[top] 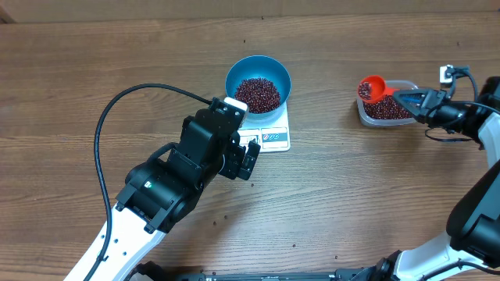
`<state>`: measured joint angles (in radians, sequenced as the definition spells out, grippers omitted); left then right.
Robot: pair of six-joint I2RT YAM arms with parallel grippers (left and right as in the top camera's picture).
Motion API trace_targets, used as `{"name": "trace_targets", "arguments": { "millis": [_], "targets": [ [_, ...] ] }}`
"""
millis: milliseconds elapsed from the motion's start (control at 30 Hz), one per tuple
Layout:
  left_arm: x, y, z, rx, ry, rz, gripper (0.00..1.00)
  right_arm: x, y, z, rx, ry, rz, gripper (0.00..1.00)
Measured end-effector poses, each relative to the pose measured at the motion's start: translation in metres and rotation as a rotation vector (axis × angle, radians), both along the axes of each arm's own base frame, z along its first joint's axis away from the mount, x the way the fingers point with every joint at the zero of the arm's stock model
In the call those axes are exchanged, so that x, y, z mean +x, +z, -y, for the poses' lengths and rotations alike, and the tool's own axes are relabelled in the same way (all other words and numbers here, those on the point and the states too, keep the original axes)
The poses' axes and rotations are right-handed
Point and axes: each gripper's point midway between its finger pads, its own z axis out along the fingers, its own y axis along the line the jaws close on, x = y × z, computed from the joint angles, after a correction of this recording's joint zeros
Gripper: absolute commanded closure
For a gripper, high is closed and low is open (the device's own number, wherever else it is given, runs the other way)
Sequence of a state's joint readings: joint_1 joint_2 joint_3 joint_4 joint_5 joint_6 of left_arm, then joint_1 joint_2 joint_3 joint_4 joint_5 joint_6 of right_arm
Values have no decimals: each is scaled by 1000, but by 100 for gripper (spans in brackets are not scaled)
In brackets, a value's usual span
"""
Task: Scoop item into bowl and weigh 150g on scale
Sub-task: 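Lift the filled scoop up out of the tub, then carry the filled scoop left over the blue bowl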
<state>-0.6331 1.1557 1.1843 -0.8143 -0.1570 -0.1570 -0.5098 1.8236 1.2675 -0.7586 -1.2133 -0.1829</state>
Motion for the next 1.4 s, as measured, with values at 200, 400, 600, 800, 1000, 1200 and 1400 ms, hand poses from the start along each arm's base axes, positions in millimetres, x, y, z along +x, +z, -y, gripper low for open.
{"name": "trace_targets", "arguments": {
  "millis": [200, 400, 600, 800, 1000, 1200, 1400],
  "targets": [
    [0, 0, 0, 0, 0, 0, 0, 6, 6, -31, 6, 85, 43, 96],
    [0, 0, 0, 0, 0, 0, 0, 14, 11, -55, 15, 135, 67, 96],
    [0, 0, 0, 0, 0, 0, 0, 20, 16, -80, 26, 183, 76, 96],
    [0, 0, 0, 0, 0, 0, 0, 27, 22, -105, 42, 220, 79, 96],
    [0, 0, 0, 0, 0, 0, 0, 33, 27, -134, 31, 262, 106, 96],
    [0, 0, 0, 0, 0, 0, 0, 40, 30, -180, -29, 311, 165, 96],
    [0, 0, 0, 0, 0, 0, 0, 49, 30, -208, -102, 307, 233, 96]
  ]
}}
